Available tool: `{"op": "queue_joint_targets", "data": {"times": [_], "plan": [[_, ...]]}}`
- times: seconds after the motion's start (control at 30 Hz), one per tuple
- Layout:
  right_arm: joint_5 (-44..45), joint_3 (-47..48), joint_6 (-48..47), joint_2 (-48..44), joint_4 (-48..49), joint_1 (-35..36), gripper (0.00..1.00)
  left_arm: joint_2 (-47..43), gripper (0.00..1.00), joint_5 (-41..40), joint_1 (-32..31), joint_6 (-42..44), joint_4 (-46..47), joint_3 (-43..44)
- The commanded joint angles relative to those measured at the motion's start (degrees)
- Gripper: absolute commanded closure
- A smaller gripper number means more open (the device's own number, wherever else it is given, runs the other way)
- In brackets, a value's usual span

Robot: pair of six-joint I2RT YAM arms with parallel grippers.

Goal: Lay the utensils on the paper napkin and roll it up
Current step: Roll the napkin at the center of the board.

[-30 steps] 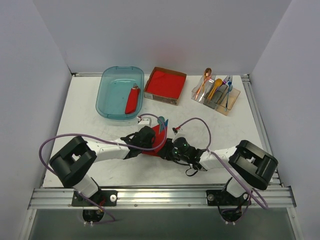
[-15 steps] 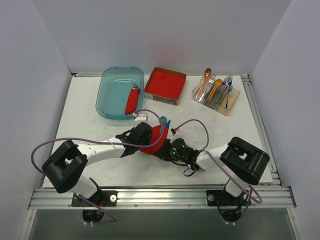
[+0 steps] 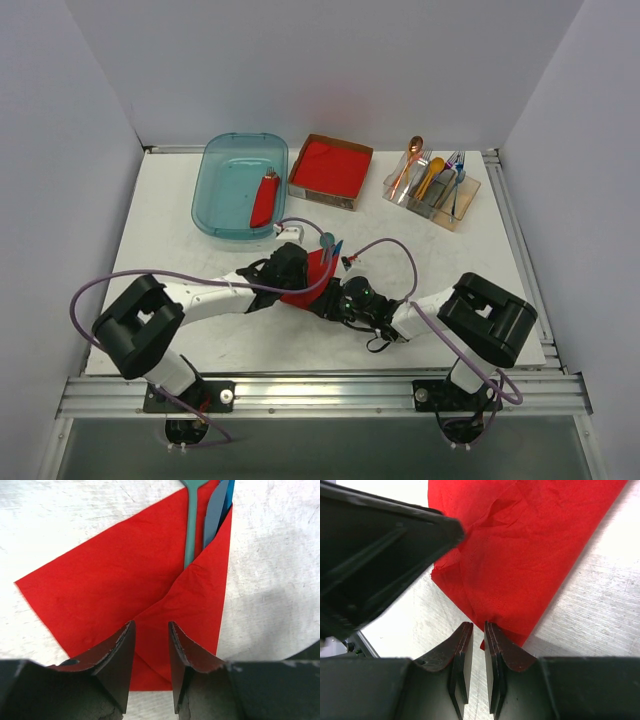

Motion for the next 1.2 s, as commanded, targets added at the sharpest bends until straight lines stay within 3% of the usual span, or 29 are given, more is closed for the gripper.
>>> {"op": "queue_joint_targets", "data": {"times": [0.0, 0.13, 0.33, 0.57, 0.77, 0.93, 1.17], "plan": [[0.05, -0.12, 0.11, 0.51, 0.55, 0.58, 0.83, 3.04, 0.59, 2.43, 0.37, 0.93, 5.23, 2.55], [0.05, -0.21, 0.20, 0.51, 0.55, 0.58, 0.83, 6.64, 0.60, 3.93, 0.55, 0.49, 6.90, 2.99], [0.31, 0.22, -0.15, -1.07, 0.11, 0.40, 0.83, 8.40, 0.72, 1.22, 0.55, -0.30, 5.24, 2.81], [1.10, 4.09, -4.54, -8.79, -10.24, -3.02, 0.82, 7.70, 0.77, -2.04, 0.46, -0.47, 2.69, 2.11], [1.11, 6.90, -9.20, -13.02, -18.16, -9.96, 0.81, 8.14, 0.78, -3.10, 0.46, 0.14, 2.34, 2.20], [0.40, 10.15, -12.88, -12.33, -22.38, -14.62, 0.81, 7.96, 0.79, -4.24, 0.38, 0.84, 1.81, 2.29], [-1.88, 13.94, -14.21, -6.71, -21.17, -15.86, 0.82, 7.52, 0.80, -4.77, 0.20, 1.11, 1.63, 2.02]]}}
